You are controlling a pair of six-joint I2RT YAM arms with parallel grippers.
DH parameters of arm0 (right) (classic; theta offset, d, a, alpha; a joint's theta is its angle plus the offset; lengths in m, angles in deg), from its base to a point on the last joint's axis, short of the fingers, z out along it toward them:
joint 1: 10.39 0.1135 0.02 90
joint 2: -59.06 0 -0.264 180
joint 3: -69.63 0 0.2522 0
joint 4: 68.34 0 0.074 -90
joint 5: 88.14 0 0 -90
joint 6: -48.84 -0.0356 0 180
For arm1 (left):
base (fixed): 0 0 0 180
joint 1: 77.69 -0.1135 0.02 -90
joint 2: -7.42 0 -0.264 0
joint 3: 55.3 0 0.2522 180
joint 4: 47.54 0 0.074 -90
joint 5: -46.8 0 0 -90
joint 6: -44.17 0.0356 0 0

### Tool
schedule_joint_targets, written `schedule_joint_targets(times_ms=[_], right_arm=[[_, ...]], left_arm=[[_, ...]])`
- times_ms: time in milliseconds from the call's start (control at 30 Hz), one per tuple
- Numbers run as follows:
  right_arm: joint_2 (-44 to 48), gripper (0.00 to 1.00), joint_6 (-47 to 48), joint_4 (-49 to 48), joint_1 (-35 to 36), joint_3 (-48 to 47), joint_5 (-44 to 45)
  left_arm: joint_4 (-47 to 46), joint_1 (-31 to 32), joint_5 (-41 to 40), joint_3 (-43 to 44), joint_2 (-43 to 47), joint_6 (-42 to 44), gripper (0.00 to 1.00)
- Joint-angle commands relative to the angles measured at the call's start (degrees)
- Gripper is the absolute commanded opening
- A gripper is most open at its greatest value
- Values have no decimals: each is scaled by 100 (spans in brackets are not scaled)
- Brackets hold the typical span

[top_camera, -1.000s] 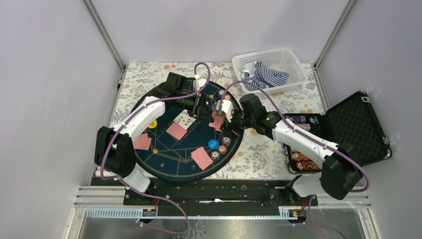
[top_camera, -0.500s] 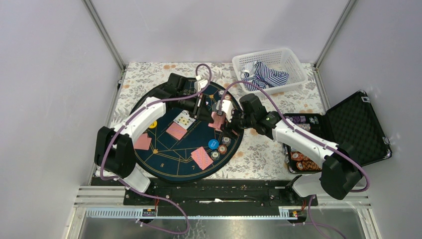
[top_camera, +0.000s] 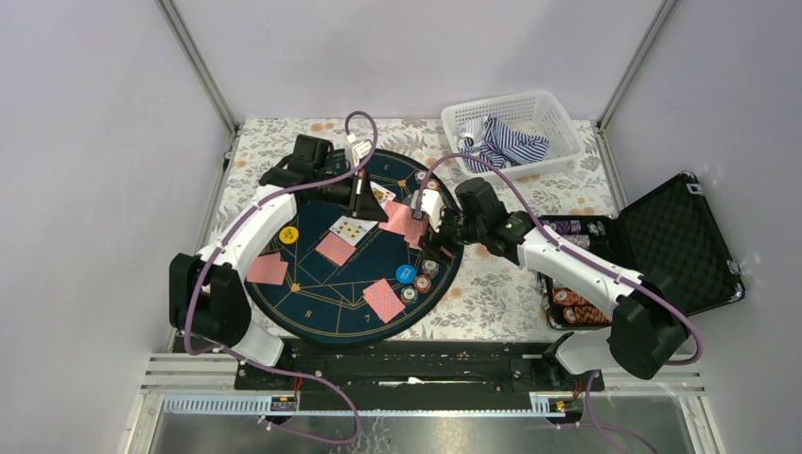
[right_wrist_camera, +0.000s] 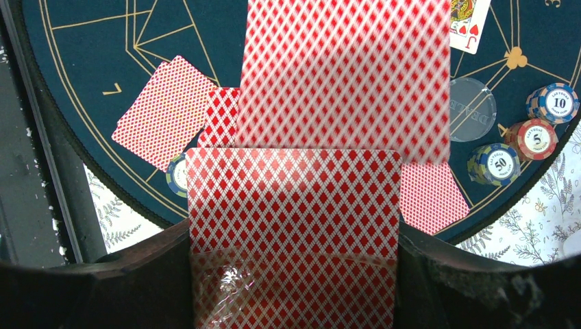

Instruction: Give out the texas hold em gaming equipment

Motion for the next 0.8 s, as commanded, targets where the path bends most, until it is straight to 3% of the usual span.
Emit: schedule_joint_targets(times_ms=[0, 233, 467, 567, 767], right_arm=[[260, 0, 17, -300, 68, -157, -25], [260, 0, 13, -297, 72, -157, -40], [269, 0, 17, -304, 68, -157, -54], [239, 0, 7, -311, 73, -157, -62], [169, 0, 12, -299, 69, -191, -86]], left_arm=[[209, -382, 16, 91, 238, 380, 0], [1041, -1173, -494, 160, 389, 1384, 0], [2965, -1868, -1020, -47, 54, 3733, 0], [3187, -1965, -1513, -501, 82, 4431, 0], [3192, -1979, -1861, -1233, 159, 4872, 0]])
